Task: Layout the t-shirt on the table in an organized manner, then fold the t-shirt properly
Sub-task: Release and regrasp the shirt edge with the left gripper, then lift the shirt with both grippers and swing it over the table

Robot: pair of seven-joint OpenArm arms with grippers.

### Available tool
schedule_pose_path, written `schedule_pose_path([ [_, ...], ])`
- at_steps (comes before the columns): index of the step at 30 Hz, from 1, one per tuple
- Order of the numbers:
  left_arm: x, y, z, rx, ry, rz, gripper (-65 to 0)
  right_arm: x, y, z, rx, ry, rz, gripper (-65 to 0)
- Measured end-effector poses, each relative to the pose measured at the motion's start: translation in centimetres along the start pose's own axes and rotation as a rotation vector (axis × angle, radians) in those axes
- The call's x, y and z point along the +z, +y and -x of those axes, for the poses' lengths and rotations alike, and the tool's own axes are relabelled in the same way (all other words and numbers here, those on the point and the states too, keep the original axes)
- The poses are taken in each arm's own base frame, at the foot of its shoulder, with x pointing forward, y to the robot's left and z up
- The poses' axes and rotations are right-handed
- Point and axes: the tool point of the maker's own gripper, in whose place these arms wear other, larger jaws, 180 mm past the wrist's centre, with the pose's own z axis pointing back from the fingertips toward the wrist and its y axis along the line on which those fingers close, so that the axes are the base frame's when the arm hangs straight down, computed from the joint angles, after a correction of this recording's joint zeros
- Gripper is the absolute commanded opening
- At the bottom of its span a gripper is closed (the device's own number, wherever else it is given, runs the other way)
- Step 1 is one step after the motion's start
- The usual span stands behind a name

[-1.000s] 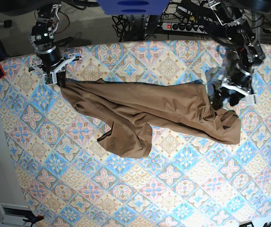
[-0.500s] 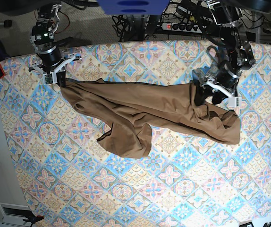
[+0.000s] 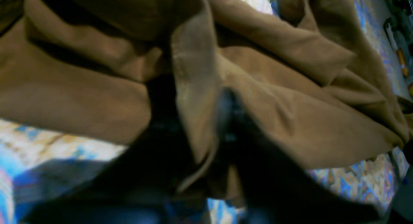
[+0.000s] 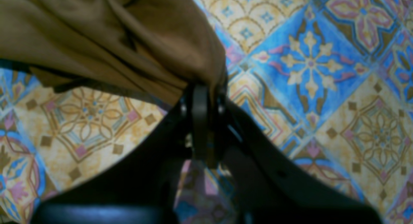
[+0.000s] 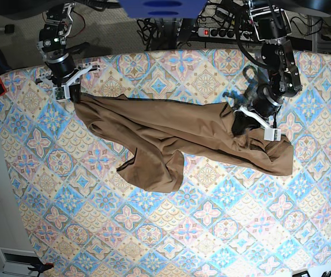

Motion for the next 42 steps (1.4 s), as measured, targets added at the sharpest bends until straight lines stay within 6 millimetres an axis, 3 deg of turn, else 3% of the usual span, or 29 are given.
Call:
schedule_pose_path([
  [7,0.0,-0.4,0.8,0.018,0.007,0.000,-65.0,0.0,0.0,-0.1,0.000,-0.002,0.001,-65.0],
  [12,2.5,-1.9,0.6,-0.068,0.004,-0.002,-65.0,-0.1,0.0,-0.1,0.000,-0.002,0.000,-65.0],
  [15,4.4,-2.7,1.9,-0.203,0.184,-0.008,-65.0,-0.1,0.0,-0.1,-0.001,-0.003,0.000,-65.0],
  [17,5.5,-2.2,2.0,-0.280,0.291,-0.051,-65.0,-0.1,0.0,-0.1,-0.001,-0.003,0.001,-65.0],
  [21,8.2,-1.3,0.9,-0.333,0.334,-0.132,-65.0,-0.1,0.0,-0.1,0.000,-0.003,0.000,-65.0],
  [28,13.3,1.2,2.1,-0.449,0.524,-0.252,-65.0,0.1,0.3,-1.4,0.011,-0.036,-0.006,-65.0],
  [36,18.8,3.3,7.0,-0.461,0.778,-0.288,-65.0,0.6,0.3,-0.5,-0.070,-0.029,0.029,-65.0],
  [42,19.0,3.1,7.5,-0.468,0.799,-0.273,-65.0,0.4,0.3,-0.8,-0.071,-0.037,0.030,-65.0],
])
